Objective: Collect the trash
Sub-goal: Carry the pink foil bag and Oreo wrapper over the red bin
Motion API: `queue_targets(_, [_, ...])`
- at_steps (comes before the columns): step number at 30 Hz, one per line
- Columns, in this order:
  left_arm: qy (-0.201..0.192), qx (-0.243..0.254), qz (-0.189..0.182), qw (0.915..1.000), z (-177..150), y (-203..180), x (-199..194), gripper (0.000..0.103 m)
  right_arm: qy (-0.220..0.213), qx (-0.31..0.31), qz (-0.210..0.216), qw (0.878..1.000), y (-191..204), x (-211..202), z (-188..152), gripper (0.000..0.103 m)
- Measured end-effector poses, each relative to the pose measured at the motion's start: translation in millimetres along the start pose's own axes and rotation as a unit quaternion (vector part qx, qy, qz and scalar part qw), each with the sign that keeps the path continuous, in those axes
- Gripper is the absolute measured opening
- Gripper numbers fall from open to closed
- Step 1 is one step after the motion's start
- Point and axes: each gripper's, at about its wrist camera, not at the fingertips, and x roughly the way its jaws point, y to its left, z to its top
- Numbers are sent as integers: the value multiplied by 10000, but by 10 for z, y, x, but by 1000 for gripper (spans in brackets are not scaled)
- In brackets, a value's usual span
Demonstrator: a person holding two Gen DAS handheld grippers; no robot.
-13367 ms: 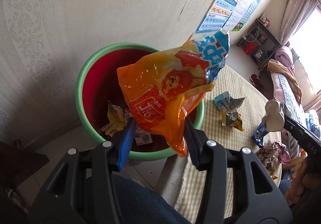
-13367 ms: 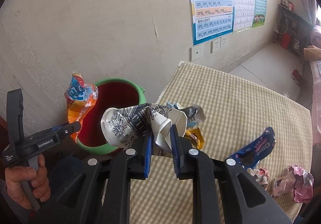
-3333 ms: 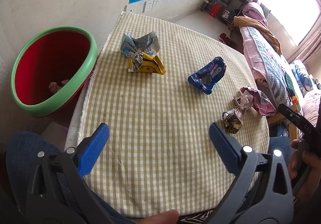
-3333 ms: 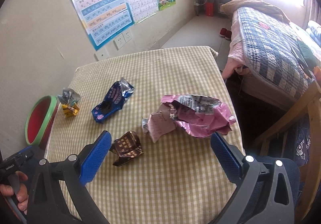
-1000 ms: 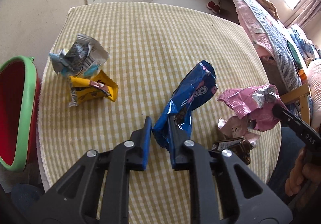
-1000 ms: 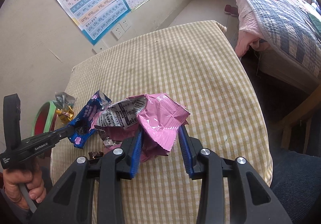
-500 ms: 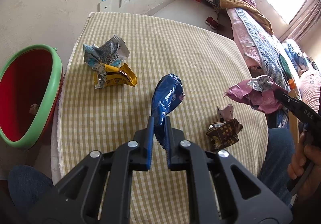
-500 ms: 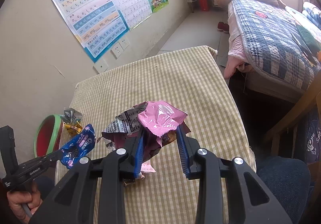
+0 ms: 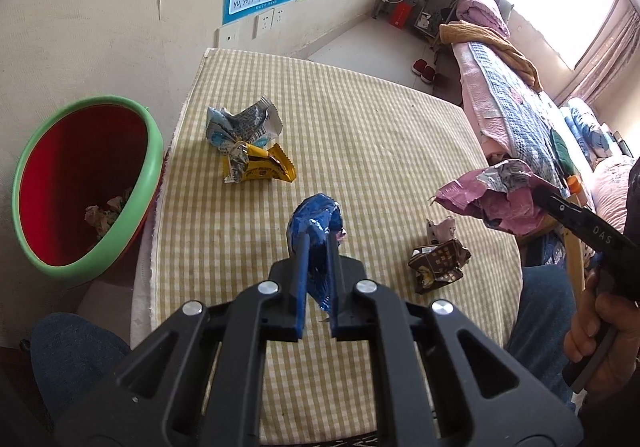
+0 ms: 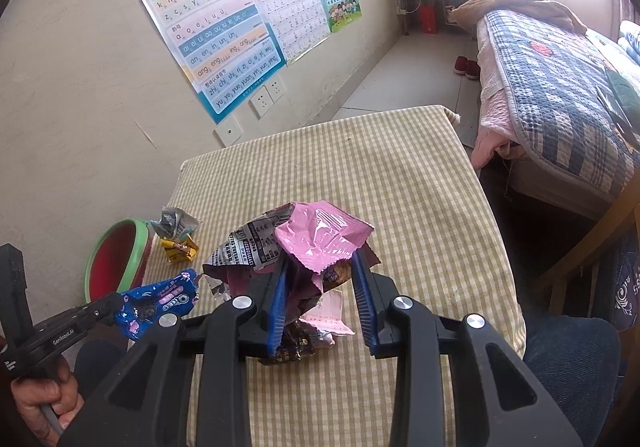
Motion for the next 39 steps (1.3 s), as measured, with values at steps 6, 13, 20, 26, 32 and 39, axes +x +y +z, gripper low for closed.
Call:
queue_targets(6, [-47, -99, 26, 9999, -60, 73, -68, 7, -38, -134, 69, 9999, 120, -28, 9, 30])
queue_targets(13, [-243, -116, 44, 9996, -25, 93, -210, 7, -68, -221, 150, 9996, 240, -64, 36, 30])
queue_targets(20, [-485, -230, 138, 9985, 64, 236, -384, 7, -108, -417, 279, 9987, 489, -37, 123, 30])
queue_targets(26, [-673, -506, 334, 9959, 95, 568, -539, 7, -15, -687, 447, 9966, 806, 80, 141, 30])
queue_targets(32, [-841, -806, 526, 9918, 99, 941, -706, 7, 91, -987, 679, 9928, 1226, 221, 138, 30])
queue_targets(39, [-1041, -1108, 699, 9859, 89, 1341, -847, 7, 116, -1370, 944, 9860, 1782, 348, 176, 30])
